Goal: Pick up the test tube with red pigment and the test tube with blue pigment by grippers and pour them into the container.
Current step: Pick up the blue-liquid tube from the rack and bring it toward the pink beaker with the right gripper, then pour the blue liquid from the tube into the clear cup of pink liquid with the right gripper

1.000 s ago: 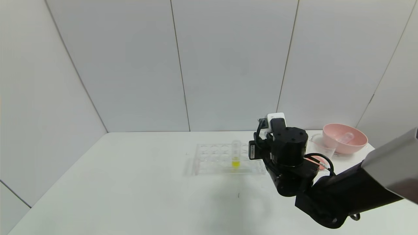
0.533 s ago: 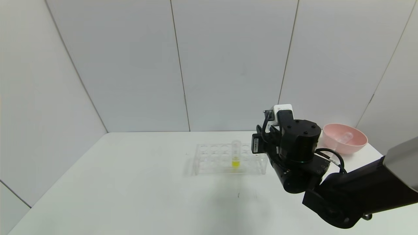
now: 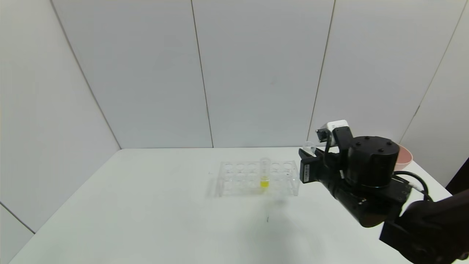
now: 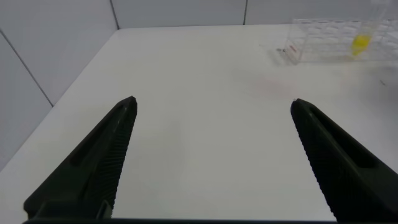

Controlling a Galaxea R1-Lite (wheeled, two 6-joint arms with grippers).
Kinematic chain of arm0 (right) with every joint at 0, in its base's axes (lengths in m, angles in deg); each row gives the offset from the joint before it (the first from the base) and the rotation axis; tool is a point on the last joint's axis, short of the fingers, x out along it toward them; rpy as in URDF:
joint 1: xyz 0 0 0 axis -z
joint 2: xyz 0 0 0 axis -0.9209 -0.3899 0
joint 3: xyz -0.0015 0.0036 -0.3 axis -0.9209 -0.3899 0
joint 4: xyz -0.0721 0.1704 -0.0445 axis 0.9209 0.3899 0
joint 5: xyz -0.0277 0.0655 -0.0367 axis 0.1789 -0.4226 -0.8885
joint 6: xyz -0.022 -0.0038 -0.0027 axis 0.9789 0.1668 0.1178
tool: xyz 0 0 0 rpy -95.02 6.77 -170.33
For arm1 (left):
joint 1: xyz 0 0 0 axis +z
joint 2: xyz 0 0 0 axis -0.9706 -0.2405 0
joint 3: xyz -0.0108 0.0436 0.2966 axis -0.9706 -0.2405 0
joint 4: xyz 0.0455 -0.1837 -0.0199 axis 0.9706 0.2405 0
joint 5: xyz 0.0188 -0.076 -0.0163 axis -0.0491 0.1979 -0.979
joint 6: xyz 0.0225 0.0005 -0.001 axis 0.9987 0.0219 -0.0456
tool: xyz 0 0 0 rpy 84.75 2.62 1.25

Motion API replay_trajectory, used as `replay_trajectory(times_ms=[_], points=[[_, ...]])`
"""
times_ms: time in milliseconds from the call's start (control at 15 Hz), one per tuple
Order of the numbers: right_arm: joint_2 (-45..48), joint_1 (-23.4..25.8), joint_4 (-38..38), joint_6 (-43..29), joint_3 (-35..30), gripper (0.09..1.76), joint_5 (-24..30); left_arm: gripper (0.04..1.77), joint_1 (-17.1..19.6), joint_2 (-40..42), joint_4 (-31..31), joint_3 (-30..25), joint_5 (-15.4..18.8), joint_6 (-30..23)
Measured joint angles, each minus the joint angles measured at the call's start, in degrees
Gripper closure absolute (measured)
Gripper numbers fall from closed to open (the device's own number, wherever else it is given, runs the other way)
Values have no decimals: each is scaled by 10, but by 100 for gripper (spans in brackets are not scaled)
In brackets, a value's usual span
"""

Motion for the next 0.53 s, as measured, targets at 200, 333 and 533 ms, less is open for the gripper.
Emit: replay_trajectory(times_ms=[200,333,533], points=[[87,73,66,0,-63,136,109,5,0,0,0,0,0,0],[151,143,133,0,-92,136,200,5,0,0,0,0,0,0],[234,278,247,11,-104,136,339,5,0,0,0,0,0,0]])
